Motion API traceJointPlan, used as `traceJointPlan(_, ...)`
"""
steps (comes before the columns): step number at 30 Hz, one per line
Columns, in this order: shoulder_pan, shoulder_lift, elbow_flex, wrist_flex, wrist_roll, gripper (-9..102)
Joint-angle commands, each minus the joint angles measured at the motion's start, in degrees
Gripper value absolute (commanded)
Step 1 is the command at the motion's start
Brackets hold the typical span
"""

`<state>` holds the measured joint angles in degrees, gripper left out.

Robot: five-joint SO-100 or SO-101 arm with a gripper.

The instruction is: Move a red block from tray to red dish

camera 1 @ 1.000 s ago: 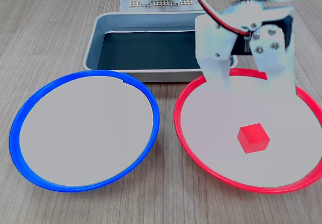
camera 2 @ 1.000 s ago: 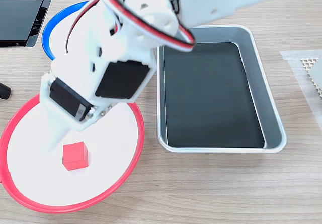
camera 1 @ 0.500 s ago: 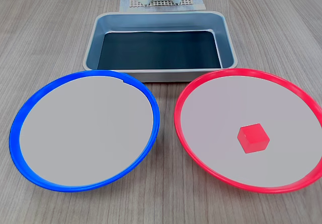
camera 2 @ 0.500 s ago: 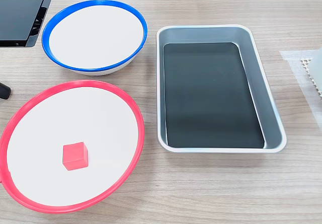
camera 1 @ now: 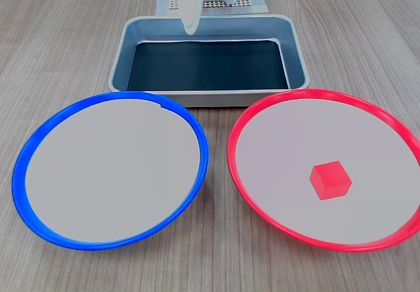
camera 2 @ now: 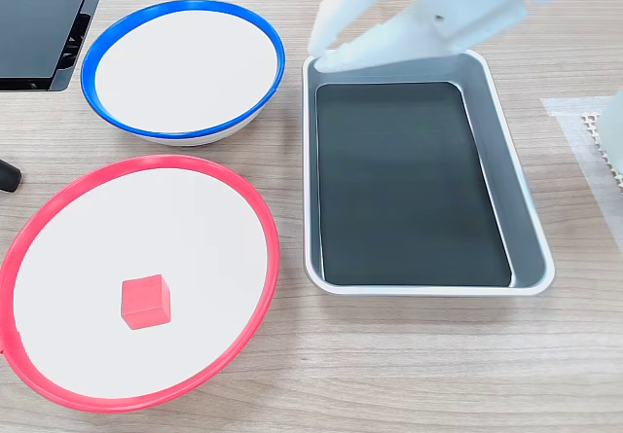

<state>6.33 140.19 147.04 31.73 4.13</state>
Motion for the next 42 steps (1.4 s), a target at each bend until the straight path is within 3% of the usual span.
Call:
traceJointPlan(1,0.62,20.21,13.89,1.76,-0.70,0)
traceJointPlan(8,4.22,40.96,25.84,12.74,-0.26,0)
traceJointPlan(15,4.48,50.36,26.19,25.31,2.02,0)
traceJointPlan(42,4.04,50.36,26.19,25.31,1.76,0)
